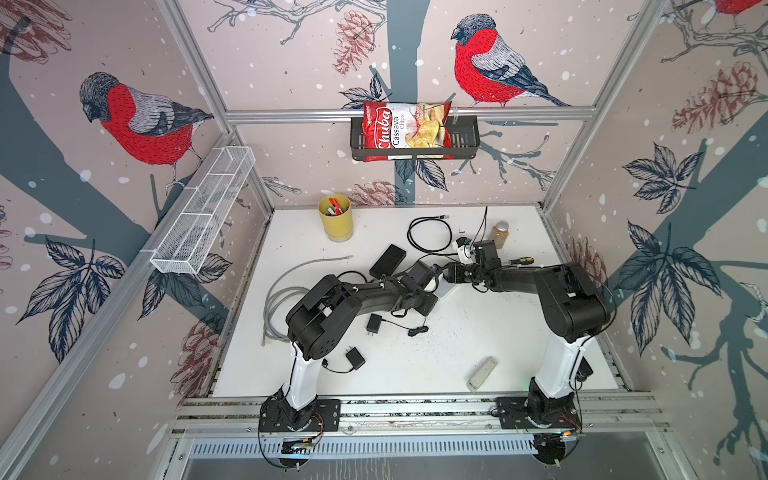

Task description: Insert the plug into the switch port

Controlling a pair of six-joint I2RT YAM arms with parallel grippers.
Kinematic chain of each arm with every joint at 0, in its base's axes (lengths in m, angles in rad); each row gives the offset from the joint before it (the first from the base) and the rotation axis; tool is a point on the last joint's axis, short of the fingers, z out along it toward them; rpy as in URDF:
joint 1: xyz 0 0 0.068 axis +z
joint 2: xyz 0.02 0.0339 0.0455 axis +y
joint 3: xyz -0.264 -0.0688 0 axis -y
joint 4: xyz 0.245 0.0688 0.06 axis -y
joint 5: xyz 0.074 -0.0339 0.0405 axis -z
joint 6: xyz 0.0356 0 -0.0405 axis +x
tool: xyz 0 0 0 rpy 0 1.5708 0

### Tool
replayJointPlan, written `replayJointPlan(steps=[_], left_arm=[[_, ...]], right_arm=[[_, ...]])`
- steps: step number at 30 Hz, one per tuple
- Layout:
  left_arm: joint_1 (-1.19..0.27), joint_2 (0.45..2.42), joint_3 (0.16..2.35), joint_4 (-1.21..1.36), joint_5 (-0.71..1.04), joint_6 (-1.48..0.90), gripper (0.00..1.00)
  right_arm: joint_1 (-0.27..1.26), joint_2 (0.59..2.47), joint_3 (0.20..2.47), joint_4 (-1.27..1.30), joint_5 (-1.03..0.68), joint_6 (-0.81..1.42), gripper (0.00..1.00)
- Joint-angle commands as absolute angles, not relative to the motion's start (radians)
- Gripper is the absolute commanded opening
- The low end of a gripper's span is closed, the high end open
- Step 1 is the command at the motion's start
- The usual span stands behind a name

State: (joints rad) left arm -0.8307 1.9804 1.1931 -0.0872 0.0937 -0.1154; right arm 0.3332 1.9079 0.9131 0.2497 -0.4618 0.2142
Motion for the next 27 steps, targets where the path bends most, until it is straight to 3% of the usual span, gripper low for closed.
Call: replayJointPlan(steps=[1, 27], left_arm=[[-0.831, 1.992, 1.214, -0.062, 0.069, -0.108, 0.00], [-0.776, 2.011, 1.278, -0.025, 0.312, 0.043, 0.00]], right_arm=[[0.347, 1.916, 0.871, -0.018, -0.448, 0.236, 0.55], [0.442, 1.824, 0.797, 0.055, -0.485, 0.152, 0.54]])
